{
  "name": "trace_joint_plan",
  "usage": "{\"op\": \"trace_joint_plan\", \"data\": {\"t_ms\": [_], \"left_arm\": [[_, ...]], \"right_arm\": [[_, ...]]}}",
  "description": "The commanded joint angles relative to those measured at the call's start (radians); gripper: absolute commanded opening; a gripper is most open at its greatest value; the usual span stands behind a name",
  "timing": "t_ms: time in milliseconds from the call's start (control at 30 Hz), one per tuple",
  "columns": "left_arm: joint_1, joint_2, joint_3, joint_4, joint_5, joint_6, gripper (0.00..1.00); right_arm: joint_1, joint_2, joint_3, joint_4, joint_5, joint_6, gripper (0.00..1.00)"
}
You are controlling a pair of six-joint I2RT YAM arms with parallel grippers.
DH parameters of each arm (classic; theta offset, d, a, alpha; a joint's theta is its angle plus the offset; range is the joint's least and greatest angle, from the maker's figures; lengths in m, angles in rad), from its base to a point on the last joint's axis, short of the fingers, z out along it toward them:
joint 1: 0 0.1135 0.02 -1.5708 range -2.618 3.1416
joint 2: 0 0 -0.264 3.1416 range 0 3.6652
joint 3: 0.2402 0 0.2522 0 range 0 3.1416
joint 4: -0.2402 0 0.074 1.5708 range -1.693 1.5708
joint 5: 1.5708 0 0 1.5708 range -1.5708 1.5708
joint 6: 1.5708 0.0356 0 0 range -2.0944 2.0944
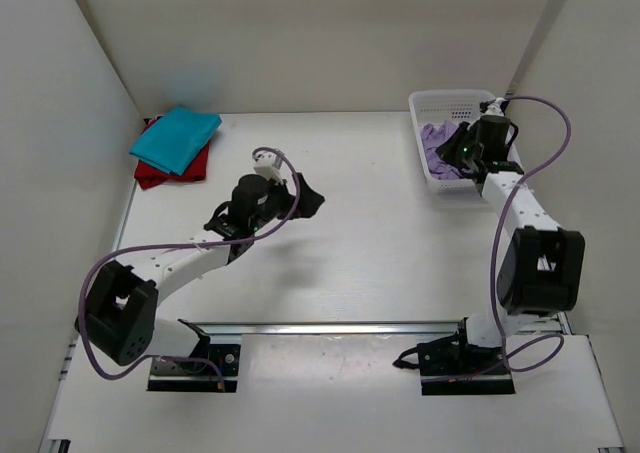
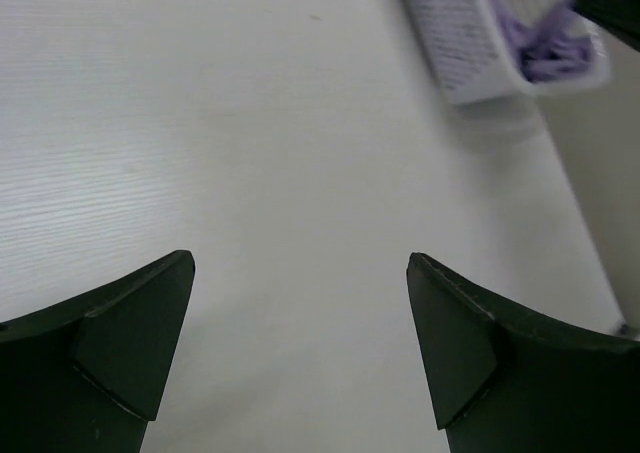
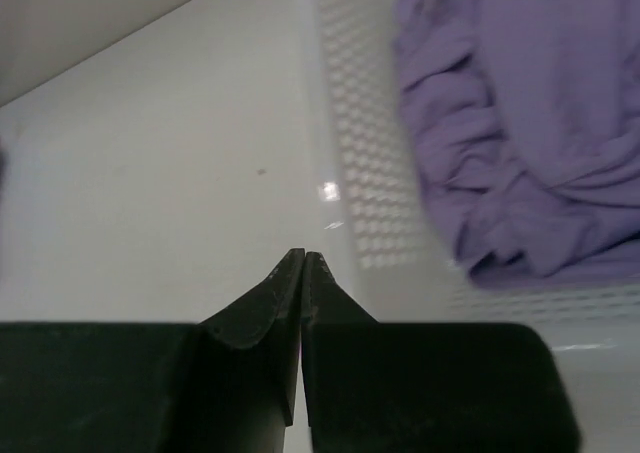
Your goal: Fold and stack the t-shirts
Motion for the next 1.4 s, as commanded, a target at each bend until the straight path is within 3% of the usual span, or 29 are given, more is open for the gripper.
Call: {"op": "trace_joint_plan", "data": {"t_ms": [0,100,200,300,433,467,567,700,767,867,1067,1167,1233,1367], "left_arm": [[0.09,0.0,-0.09,0.095,-0.194,0.07,0.99],[0.089,0.066,-0.079,0.217,-0.266,0.115,0.99],[0.061,0.187,0.014,0.248,-0.364,0.226,0.99],[0.055,0.302,0.042,0.311,-0.389,0.247,0.99],[0.05,0.428,0.039,0.407,-0.392,0.25,0.99],[0.041,0.425,0.051,0.371,-0.383,0.265,0.99],[0.037,0.419,-0.01,0.47,-0.394,0.272,0.99],[0.009,0.359,-0.192,0.773,-0.408,0.285,0.98],[-0.026,0.37,-0.213,0.851,-0.397,0.383,0.99],[-0.054,0.391,-0.161,0.786,-0.405,0.429,0.99],[-0.029,0.391,-0.21,0.872,-0.31,0.443,0.99],[-0.06,0.394,-0.216,0.927,-0.3,0.504,0.98],[-0.04,0.407,-0.21,0.931,-0.229,0.509,0.99],[0.004,0.423,-0.182,0.905,-0.124,0.465,0.99]], "right_arm": [[-0.052,0.137,0.108,-0.087,0.073,-0.058,0.01],[-0.09,0.181,0.105,-0.017,0.053,-0.076,0.0],[-0.113,0.201,0.082,0.037,0.062,-0.076,0.0],[-0.136,0.213,0.109,0.029,0.012,-0.038,0.0],[0.013,0.069,-0.097,0.277,0.019,-0.025,0.0],[0.082,0.05,-0.146,0.339,0.05,-0.044,0.0],[0.228,0.05,-0.211,0.483,0.056,-0.088,0.0],[0.347,0.14,-0.237,0.601,0.11,-0.166,0.01],[0.364,0.211,-0.231,0.637,0.124,-0.168,0.0],[0.369,0.26,-0.222,0.678,0.159,-0.182,0.0],[0.419,0.264,-0.216,0.71,0.238,-0.272,0.0],[0.453,0.231,-0.236,0.752,0.211,-0.283,0.01],[0.464,0.233,-0.231,0.766,0.113,-0.254,0.02],[0.481,0.306,-0.193,0.757,0.116,-0.236,0.0]]}}
